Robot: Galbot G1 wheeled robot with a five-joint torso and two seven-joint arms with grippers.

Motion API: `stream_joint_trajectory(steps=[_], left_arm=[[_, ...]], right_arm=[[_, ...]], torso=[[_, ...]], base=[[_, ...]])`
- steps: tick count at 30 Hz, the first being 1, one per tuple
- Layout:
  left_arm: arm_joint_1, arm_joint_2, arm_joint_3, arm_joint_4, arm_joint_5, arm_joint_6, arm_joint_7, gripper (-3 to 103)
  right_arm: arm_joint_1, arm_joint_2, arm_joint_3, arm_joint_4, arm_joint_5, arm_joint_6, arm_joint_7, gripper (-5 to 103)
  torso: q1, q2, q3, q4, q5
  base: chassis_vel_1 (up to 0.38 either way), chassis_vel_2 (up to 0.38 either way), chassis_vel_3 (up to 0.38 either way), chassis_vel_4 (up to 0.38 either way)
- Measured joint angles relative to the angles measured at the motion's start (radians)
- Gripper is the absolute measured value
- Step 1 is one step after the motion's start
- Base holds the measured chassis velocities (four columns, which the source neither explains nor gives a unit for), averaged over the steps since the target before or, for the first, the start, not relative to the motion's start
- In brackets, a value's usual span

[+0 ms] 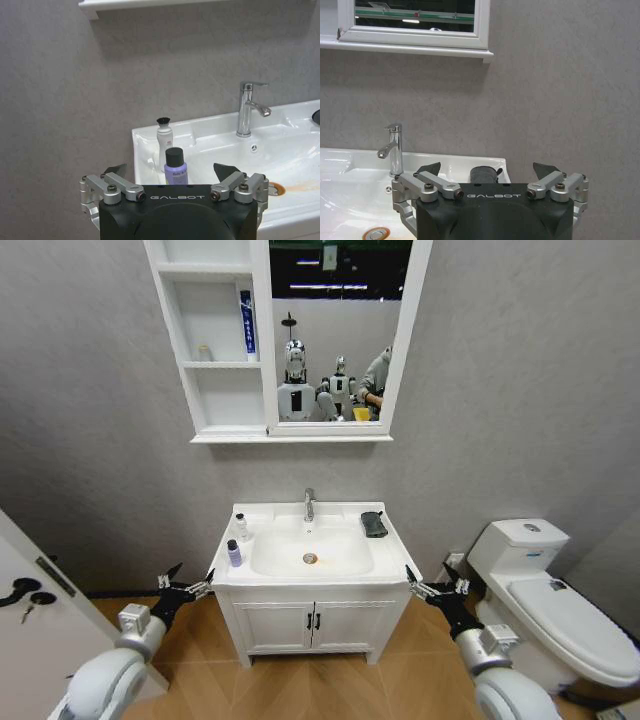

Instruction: Move facial cleanser and shampoo from washbasin to cabinet, then wipe washbasin with towel.

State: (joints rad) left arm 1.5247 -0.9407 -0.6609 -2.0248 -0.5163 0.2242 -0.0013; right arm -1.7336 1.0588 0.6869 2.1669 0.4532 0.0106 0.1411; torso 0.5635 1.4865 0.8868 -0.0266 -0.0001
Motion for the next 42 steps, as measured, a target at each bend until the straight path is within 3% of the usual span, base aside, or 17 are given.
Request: stream_joint_trajectory(steps=[6,14,19,25,42], left_arm=[[-0.076,0.018,0.092,0.083,-0.003,-0.001,0.01,98],[-0.156,-0.01,0.156,0.18,0.008,-0.019,0.016,98],[-0.245,-0.017,0.198,0.251,0.008,-0.028,0.016,99],[-0.314,-0.025,0.238,0.312,0.015,-0.032,0.016,97],[-0.439,-0.07,0.334,0.431,0.031,-0.04,0.014,98]], right_arm=[[-0.016,0.005,-0.007,-0.012,-0.005,0.003,0.001,100],[-0.048,0.026,-0.006,-0.015,-0.026,0.012,-0.002,100],[-0.073,0.04,0.004,-0.037,-0.102,0.048,-0.025,100],[-0.08,0.039,0.008,-0.03,-0.099,0.049,-0.026,100],[-0.08,-0.012,0.026,0.038,0.1,0.032,-0.012,100]], torso=[[0.0,0.0,0.0,0.0002,0.0002],[0.0,0.0,0.0,0.0003,0.0],[0.0,0.0,0.0,0.0002,0.0],[0.0,0.0,0.0,0.0002,0.0001],[0.0,0.0,0.0,0.0002,0.0001]], base=[[0.0,0.0,0.0,0.0],[0.0,0.0,0.0,0.0],[0.0,0.0,0.0,0.0],[0.0,0.0,0.0,0.0],[0.0,0.0,0.0,0.0]])
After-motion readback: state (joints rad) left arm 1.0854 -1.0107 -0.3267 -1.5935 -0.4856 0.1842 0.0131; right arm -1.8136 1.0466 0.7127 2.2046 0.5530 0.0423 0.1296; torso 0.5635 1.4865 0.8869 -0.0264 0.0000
